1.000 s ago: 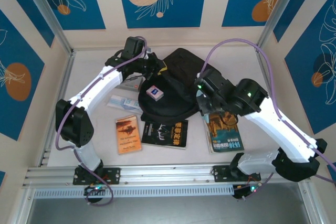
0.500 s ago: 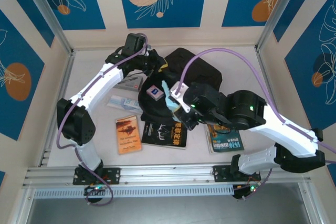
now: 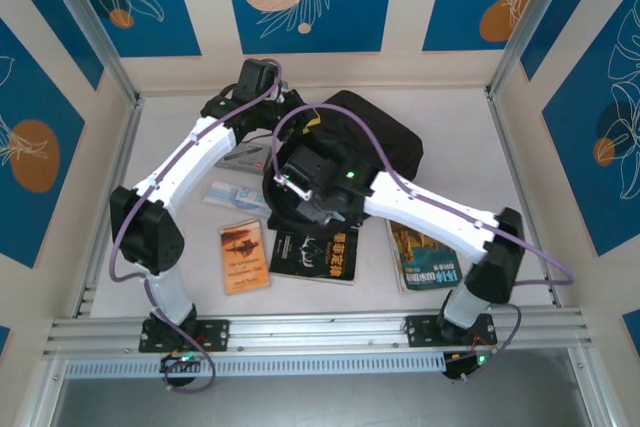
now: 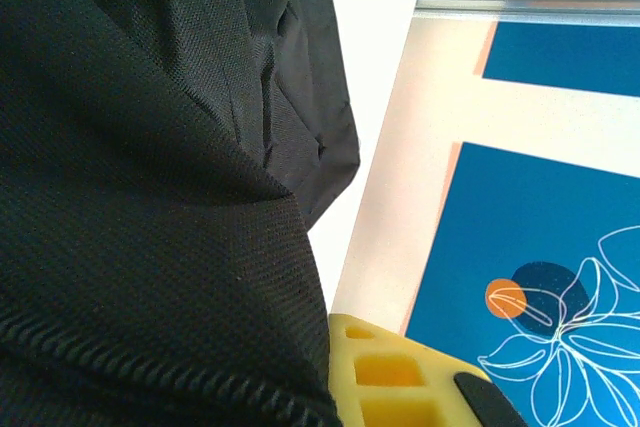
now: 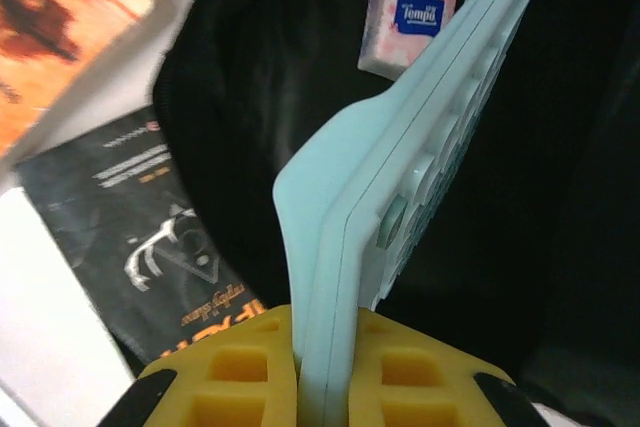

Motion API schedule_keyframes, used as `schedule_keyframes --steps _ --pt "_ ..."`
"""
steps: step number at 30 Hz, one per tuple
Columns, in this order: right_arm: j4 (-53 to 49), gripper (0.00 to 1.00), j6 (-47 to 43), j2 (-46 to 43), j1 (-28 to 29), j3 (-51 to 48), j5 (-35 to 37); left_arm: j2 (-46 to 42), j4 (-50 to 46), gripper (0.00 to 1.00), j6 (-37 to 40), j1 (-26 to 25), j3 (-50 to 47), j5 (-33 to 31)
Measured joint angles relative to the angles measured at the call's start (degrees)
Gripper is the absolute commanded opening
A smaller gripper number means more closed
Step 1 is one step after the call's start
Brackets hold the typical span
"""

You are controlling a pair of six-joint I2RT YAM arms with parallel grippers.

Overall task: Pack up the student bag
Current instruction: Place the calculator in the student bag.

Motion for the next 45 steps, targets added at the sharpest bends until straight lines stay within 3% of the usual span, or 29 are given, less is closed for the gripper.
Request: schedule_keyframes --steps 11,13,15,18,21,26,34,39,42,45 --pt "4.0 0.01 3.9 15.7 -7.4 2.9 16.1 0.0 1.6 0.00 -1.4 0.0 -0.9 1.0" --pt "4.4 0.30 4.8 17.0 -8.3 3.7 17.2 0.0 2.3 0.00 -1.7 0.2 -1.7 1.0" --pt "4.8 0.48 5.4 17.5 -8.9 4.0 17.6 0.0 2.8 0.00 -1.9 0.2 -2.0 1.0" --pt "6.3 0.61 5.1 17.3 -8.5 3.6 16.9 0.0 3.6 0.00 -2.2 0.2 -2.0 1.4" --pt "10.0 0.64 4.3 15.2 -7.3 0.2 15.0 0.0 3.8 0.00 -2.4 0.2 -2.0 1.5" --pt "14.5 0.64 3.1 6.8 -5.5 -6.0 9.0 0.0 3.7 0.00 -2.4 0.1 -2.0 1.8" --pt "18.1 0.55 5.9 -16.2 -6.7 -11.4 -6.5 0.2 3.3 0.00 -2.2 0.1 -2.0 1.9" --pt "18.7 0.58 11.6 -23.6 -19.0 -12.3 -21.6 0.5 2.7 0.00 -1.7 0.1 -1.7 1.9" --pt "18.7 0.60 15.3 -22.1 -27.8 -12.5 -30.4 0.5 2.4 0.00 -1.3 0.1 -1.7 1.9" --pt "18.8 0.60 18.2 -18.1 -32.7 -12.5 -37.9 0.5 2.1 0.00 -1.3 0.1 -1.6 1.9"
